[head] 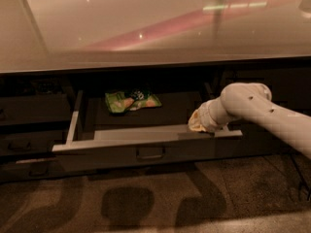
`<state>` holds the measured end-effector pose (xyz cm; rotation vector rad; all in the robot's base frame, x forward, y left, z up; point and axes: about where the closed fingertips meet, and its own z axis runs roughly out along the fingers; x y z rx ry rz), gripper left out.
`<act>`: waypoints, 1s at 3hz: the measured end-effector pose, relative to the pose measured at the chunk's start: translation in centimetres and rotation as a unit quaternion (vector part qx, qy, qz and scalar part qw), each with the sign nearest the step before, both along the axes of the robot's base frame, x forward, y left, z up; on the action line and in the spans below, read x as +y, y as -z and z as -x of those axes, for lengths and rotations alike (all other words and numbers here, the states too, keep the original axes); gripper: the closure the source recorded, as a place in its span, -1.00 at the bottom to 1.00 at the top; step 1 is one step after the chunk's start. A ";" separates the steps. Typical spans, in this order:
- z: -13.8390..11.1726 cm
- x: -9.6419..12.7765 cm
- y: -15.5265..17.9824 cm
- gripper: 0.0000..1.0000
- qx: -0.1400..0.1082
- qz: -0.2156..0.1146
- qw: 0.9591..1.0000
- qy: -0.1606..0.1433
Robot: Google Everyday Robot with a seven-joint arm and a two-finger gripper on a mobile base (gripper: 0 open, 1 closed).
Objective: Open top drawer
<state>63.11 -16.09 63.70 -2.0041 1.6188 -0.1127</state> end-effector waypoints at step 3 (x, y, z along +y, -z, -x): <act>3.0 -0.7 1.6 -1.00 -0.009 0.076 0.997 -0.001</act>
Offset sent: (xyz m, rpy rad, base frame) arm -0.0351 -0.0084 -0.0144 -0.1766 -0.0274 0.0027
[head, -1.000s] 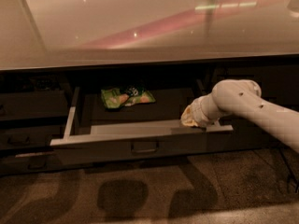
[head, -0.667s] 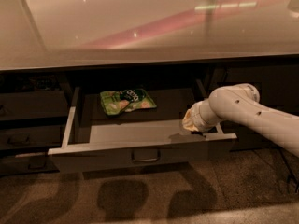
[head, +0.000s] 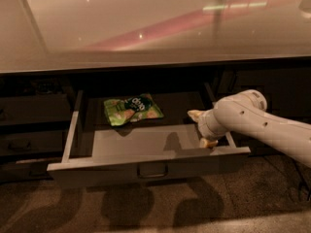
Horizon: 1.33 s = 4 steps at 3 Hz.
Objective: Open top drawer
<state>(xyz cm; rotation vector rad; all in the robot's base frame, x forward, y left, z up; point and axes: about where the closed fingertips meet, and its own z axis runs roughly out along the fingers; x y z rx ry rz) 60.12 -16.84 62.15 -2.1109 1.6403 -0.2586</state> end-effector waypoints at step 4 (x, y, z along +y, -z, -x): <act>4.6 -4.4 0.1 -1.00 -0.056 0.028 0.997 0.048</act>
Offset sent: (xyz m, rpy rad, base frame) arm -0.0957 -0.0546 -0.0635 -0.0132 -0.2086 -0.2175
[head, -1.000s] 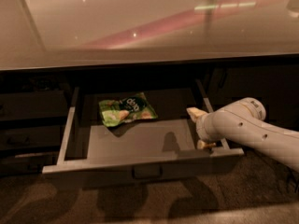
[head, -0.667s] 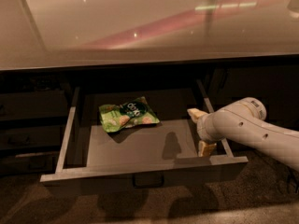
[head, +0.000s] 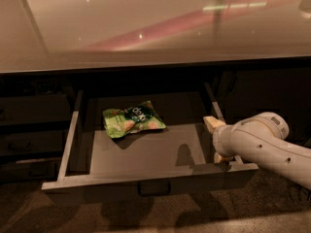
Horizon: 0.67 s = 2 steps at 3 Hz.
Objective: Open top drawer
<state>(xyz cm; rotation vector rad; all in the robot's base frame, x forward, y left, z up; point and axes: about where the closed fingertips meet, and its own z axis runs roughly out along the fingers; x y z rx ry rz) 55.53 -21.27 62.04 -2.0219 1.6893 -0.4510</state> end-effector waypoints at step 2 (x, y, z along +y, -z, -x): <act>-0.1 0.1 -0.1 -1.00 0.012 -0.052 0.999 -0.010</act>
Offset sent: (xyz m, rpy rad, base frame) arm -0.0040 -0.0274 0.0481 0.6665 0.0406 0.3535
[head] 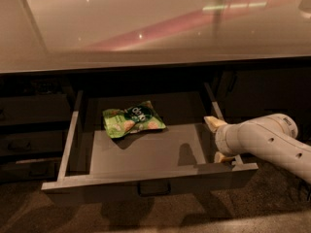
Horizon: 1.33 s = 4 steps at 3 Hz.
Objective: Open top drawer
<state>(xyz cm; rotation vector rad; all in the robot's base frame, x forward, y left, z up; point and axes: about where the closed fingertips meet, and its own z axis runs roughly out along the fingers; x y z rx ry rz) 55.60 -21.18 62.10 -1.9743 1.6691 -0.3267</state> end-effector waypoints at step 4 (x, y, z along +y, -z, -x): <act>3.3 -0.8 -2.3 -1.00 -0.063 0.052 0.997 0.007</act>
Offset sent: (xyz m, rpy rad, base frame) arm -0.0975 0.0547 -0.0562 -0.1262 -0.1503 0.0122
